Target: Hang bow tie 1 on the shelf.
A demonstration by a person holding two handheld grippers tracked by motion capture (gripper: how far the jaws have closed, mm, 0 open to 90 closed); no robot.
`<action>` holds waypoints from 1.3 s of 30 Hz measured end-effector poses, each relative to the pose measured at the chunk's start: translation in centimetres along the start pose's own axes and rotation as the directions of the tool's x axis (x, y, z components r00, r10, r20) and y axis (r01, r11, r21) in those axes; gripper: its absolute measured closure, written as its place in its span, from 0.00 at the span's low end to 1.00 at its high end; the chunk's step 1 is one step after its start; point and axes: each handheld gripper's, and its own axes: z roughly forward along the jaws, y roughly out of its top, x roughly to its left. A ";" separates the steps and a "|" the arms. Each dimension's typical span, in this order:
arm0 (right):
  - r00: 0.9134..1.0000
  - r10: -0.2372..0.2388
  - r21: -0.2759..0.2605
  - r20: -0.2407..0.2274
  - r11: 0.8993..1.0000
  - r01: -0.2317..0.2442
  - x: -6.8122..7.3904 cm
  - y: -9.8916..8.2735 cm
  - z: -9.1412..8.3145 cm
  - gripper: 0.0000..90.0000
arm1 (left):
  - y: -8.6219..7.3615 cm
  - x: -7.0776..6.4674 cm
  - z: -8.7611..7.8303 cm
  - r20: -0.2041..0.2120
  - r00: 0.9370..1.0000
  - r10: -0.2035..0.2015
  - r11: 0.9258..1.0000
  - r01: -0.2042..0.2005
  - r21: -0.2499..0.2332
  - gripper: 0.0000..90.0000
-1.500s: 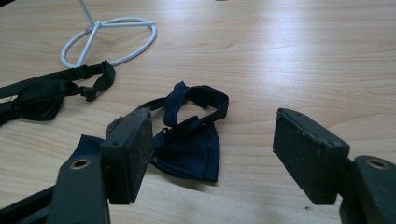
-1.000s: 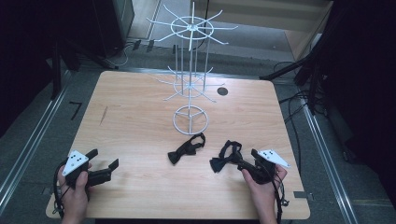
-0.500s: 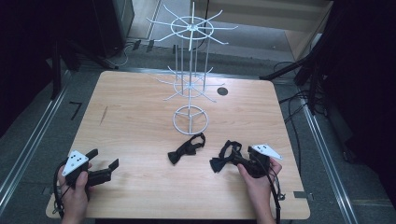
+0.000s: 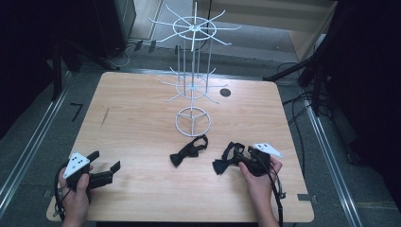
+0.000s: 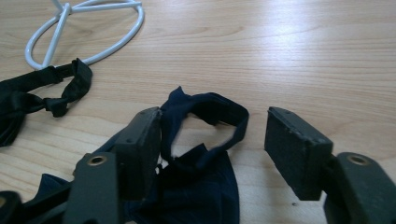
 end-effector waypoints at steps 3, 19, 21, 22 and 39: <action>1.000 0.004 0.040 0.016 0.999 -0.005 0.2 -0.1 0.5 0.54 | 0.0 0.0 0.0 0.001 1.000 -0.003 1.000 0.003 0.000 0.09; 1.000 0.009 0.059 0.026 0.998 -0.010 0.5 -0.3 0.4 0.96 | 0.0 0.0 0.0 0.002 1.000 -0.003 1.000 0.003 -0.001 0.09; 1.000 -0.022 0.029 0.018 0.999 0.022 0.8 -0.4 0.1 0.98 | 0.0 0.0 0.0 0.002 1.000 -0.003 1.000 0.003 0.000 0.09; 1.000 -0.022 0.029 0.018 0.999 0.022 0.8 -0.4 0.1 0.98 | 0.0 0.0 0.0 0.002 1.000 -0.003 1.000 0.003 0.000 0.09; 0.998 -0.050 -0.028 -0.049 0.998 0.048 1.3 -0.5 -1.0 1.00 | 0.0 0.0 0.0 0.001 1.000 0.000 1.000 0.000 0.000 0.09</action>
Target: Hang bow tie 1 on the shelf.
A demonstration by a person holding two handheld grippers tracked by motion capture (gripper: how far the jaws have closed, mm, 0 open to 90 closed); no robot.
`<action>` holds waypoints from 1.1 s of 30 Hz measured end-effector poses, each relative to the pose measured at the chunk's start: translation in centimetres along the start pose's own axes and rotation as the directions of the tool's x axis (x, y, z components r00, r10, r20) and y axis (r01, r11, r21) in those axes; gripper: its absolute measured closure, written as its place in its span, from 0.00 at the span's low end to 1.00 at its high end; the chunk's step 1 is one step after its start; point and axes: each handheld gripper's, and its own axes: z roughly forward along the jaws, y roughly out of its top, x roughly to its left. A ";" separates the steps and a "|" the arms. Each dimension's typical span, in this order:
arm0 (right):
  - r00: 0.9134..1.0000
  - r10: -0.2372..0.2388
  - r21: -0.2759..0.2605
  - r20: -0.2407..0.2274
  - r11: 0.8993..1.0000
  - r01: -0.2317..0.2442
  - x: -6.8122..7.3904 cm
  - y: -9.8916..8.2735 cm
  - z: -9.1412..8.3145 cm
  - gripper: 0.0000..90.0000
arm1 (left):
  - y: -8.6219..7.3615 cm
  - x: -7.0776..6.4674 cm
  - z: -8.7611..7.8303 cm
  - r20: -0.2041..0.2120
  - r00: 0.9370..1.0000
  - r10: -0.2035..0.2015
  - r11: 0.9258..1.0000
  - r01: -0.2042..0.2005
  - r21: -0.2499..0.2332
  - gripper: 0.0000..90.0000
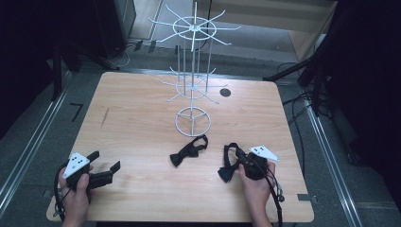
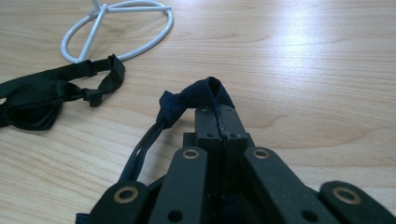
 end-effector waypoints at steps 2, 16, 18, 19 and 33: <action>1.000 -0.006 -0.004 -0.005 1.000 0.006 0.0 0.0 -0.1 1.00 | 0.0 0.0 0.0 0.000 1.000 0.000 1.000 0.000 0.000 0.09; 1.000 -0.020 -0.048 0.018 0.999 0.021 0.5 0.4 -0.8 1.00 | 0.0 0.0 0.0 0.002 1.000 -0.001 1.000 0.001 0.000 0.09; 1.000 -0.019 -0.050 -0.008 0.999 0.019 0.5 0.4 -0.8 1.00 | 0.0 0.0 0.0 0.003 1.000 -0.001 1.000 0.001 0.000 0.09; 1.000 -0.028 -0.057 -0.010 0.998 0.028 0.6 0.5 -0.9 1.00 | 0.0 0.0 0.0 0.003 1.000 -0.001 1.000 0.001 0.000 0.09; 0.998 -0.034 -0.188 -0.046 0.982 0.024 1.8 1.9 -2.3 1.00 | 0.0 0.0 0.0 0.003 1.000 -0.001 1.000 0.001 -0.002 0.09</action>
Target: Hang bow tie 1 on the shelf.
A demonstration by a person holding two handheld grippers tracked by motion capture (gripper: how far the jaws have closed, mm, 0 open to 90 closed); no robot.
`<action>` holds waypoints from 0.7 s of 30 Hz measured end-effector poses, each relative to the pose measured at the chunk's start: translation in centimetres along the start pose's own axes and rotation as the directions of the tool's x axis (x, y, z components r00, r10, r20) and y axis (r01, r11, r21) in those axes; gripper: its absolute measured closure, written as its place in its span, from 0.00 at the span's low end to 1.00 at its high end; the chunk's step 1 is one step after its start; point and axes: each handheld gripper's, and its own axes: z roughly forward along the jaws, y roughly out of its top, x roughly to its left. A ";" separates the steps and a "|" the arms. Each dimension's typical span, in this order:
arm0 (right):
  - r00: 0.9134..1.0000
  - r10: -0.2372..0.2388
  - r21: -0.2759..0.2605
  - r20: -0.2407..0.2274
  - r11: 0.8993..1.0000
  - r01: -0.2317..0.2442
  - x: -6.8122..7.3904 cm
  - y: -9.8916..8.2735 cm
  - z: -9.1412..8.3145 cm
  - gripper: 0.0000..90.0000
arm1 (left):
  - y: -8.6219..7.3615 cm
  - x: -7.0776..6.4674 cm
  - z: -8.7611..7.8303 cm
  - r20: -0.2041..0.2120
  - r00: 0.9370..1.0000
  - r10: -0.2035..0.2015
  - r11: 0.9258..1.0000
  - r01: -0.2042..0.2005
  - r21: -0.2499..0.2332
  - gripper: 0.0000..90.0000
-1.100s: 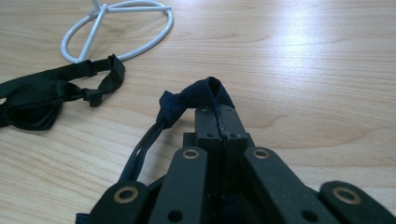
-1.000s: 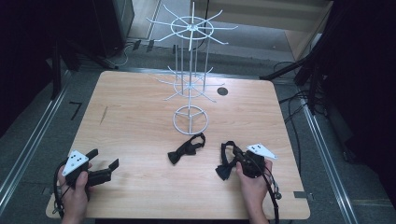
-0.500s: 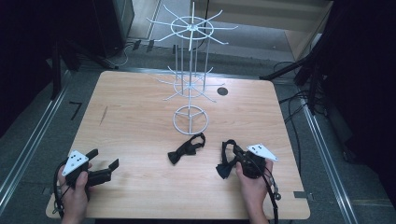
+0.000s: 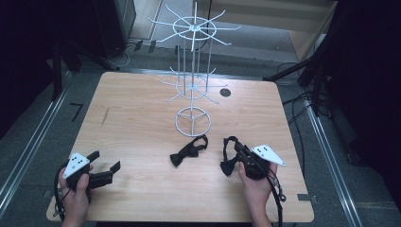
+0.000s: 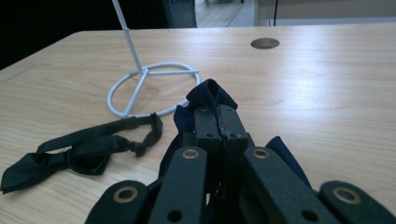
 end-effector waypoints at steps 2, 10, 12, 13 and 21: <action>1.000 -0.008 -0.006 -0.003 1.000 0.008 0.3 0.2 0.0 1.00 | 0.0 0.0 0.0 0.000 1.000 0.000 1.000 0.000 0.001 0.09; 0.999 -0.035 -0.031 -0.015 0.999 0.034 1.4 0.8 0.0 1.00 | 0.0 0.0 0.0 0.001 1.000 0.001 1.000 -0.001 0.001 0.09; 0.999 -0.047 -0.042 -0.017 0.998 0.046 1.7 1.1 0.0 1.00 | 0.0 0.0 0.0 0.000 1.000 0.000 1.000 0.000 0.001 0.09; 0.999 -0.048 -0.049 -0.019 0.998 0.047 1.8 1.2 0.0 1.00 | 0.0 0.0 0.0 0.000 1.000 0.001 1.000 -0.001 0.001 0.09; 0.996 -0.076 -0.112 -0.041 0.991 0.071 2.5 2.4 -0.2 1.00 | 0.0 0.0 0.0 0.001 1.000 -0.001 1.000 0.001 0.001 0.09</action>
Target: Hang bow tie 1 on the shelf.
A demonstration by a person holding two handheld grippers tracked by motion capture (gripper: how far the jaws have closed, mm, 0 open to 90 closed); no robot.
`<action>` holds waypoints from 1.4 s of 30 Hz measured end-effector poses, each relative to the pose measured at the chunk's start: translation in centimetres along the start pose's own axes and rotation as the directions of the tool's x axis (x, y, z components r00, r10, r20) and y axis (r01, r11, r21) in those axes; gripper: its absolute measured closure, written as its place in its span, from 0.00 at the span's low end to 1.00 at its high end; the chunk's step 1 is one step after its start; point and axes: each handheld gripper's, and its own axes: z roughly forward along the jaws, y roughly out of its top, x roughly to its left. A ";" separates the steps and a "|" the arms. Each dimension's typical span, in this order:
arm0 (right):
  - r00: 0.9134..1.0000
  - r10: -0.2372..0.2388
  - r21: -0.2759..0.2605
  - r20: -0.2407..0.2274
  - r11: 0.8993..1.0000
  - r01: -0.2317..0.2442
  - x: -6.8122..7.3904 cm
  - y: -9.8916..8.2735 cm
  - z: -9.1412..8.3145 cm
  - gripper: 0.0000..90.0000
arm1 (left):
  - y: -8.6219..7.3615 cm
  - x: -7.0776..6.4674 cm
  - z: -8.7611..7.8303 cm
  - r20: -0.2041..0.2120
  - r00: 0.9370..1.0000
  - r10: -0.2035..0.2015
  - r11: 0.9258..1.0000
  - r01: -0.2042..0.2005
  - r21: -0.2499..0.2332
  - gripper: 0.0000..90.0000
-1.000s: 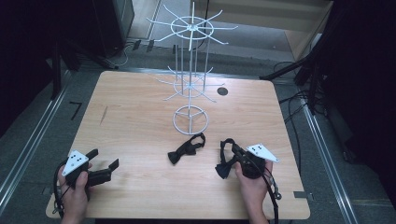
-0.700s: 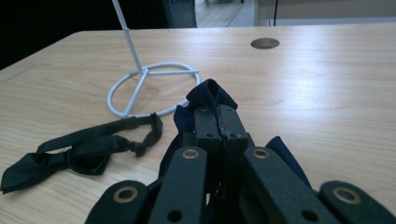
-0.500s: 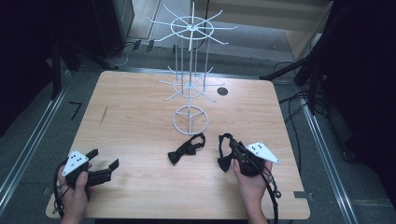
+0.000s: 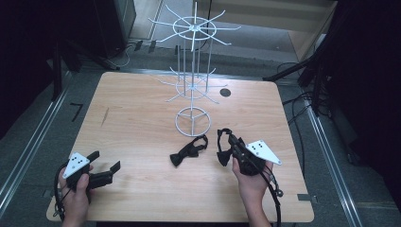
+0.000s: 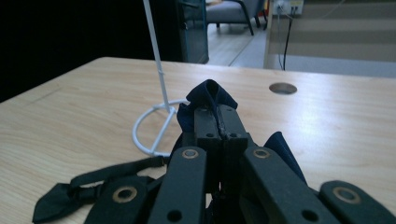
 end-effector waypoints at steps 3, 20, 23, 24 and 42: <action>1.000 -0.003 -0.018 -0.012 1.000 0.003 0.1 0.4 0.0 1.00 | 0.0 0.0 0.0 0.000 1.000 0.000 1.000 0.000 0.000 0.09; 1.000 -0.018 -0.054 -0.022 0.998 0.017 0.7 2.7 0.6 1.00 | 0.0 0.0 0.0 0.000 1.000 0.000 1.000 0.000 0.000 0.09; 1.000 -0.022 -0.057 -0.022 0.998 0.021 0.8 3.0 0.7 1.00 | 0.0 0.0 0.0 0.000 1.000 0.000 1.000 0.000 0.001 0.09; 0.999 -0.023 -0.057 -0.023 0.998 0.021 0.8 3.1 0.7 1.00 | 0.0 0.0 0.0 0.000 1.000 0.000 1.000 0.000 0.001 0.09; 0.998 -0.045 -0.098 -0.046 0.994 0.040 1.2 5.1 0.9 1.00 | 0.0 0.0 0.0 0.001 1.000 -0.001 1.000 0.001 0.000 0.09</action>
